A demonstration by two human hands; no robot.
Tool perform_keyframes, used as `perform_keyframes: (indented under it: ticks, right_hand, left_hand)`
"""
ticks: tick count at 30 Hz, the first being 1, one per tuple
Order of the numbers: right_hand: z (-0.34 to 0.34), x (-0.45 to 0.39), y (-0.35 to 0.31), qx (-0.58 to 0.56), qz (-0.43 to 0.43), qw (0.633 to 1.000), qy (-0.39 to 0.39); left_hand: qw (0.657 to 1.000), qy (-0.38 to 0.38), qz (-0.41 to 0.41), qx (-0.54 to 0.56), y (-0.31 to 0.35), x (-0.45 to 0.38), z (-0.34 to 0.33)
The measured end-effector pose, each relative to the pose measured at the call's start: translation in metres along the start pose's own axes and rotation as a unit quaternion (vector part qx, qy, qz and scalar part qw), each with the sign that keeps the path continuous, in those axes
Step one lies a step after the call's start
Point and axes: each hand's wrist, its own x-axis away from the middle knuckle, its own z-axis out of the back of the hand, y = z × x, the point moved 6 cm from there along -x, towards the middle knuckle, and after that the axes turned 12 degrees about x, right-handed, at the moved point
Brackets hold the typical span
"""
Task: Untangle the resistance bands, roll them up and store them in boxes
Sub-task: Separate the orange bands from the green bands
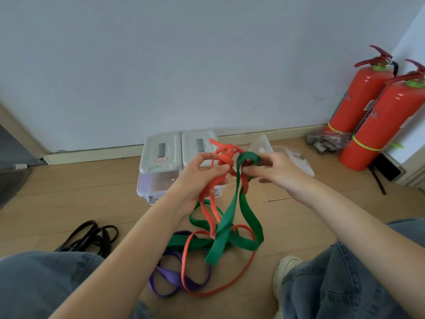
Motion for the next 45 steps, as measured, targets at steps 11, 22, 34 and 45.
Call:
perform_keyframes:
  ticks: [11,22,34,45]
  right_hand:
    - [0.021,0.002,-0.007,0.089,0.077,0.991,-0.069]
    - [-0.013,0.006,-0.020,0.025,0.083,0.989,-0.121]
    - [-0.045,0.010,-0.029,0.055,0.117,0.980,-0.152]
    - [-0.010,0.000,-0.014,0.012,0.037,0.999,0.006]
  left_hand:
    - [0.992,0.091,-0.083,-0.039,0.016,-0.005,0.014]
    - [0.973,-0.119,-0.187,0.063,0.041,0.014,-0.029]
    - [0.961,-0.102,-0.137,0.217,0.050,0.014,-0.030]
    - [0.956,-0.159,-0.011,-0.247,-0.021,-0.004,-0.018]
